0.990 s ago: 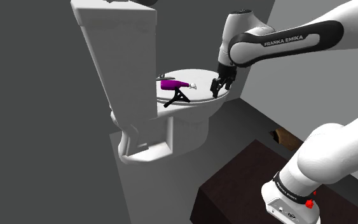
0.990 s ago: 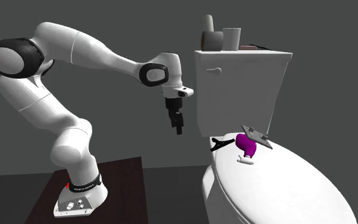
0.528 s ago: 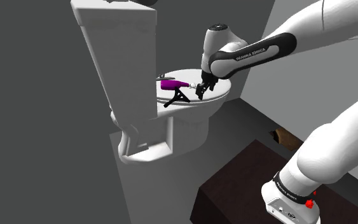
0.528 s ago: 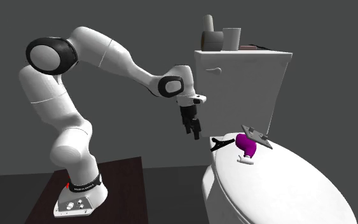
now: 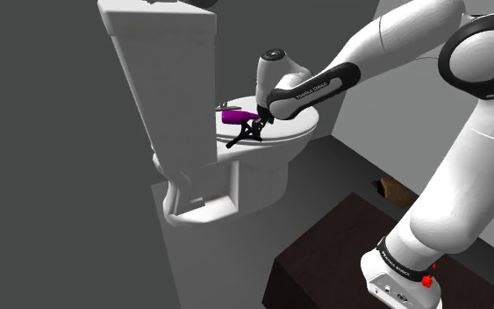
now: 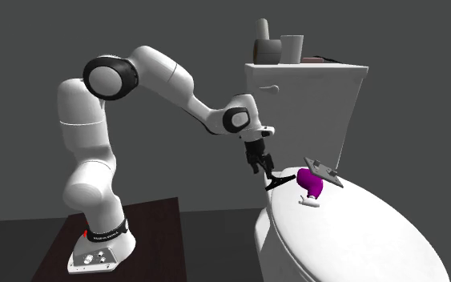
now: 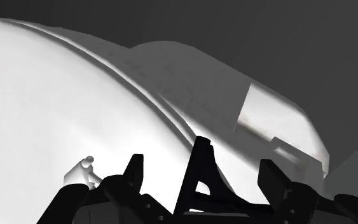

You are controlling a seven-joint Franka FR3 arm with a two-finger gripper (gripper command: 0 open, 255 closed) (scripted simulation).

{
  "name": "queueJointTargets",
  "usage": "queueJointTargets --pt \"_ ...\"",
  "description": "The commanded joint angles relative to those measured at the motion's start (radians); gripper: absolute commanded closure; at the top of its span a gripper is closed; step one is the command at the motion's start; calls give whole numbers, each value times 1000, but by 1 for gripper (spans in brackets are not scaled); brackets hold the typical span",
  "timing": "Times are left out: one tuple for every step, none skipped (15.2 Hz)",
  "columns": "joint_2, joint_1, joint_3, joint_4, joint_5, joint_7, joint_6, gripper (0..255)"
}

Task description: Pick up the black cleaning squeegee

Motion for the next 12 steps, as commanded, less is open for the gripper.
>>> queueJointTargets --pt "78 5 -3 65 -48 16 28 0" --pt "114 10 -6 97 -71 24 38 0" --pt "150 16 -9 131 -92 32 47 0" --pt "175 21 -12 154 -106 36 52 0" --pt "182 22 -14 151 -112 43 62 0" --pt "190 23 -17 148 -118 50 72 0" --pt "198 24 -19 146 -125 58 82 0" --pt "206 25 -21 143 -131 65 91 0" --pt "214 26 -24 141 -137 72 101 0" --pt "222 28 -26 139 -144 80 111 0" --pt "231 29 -29 137 -150 87 120 0" --pt "236 30 -30 136 -154 92 125 0"
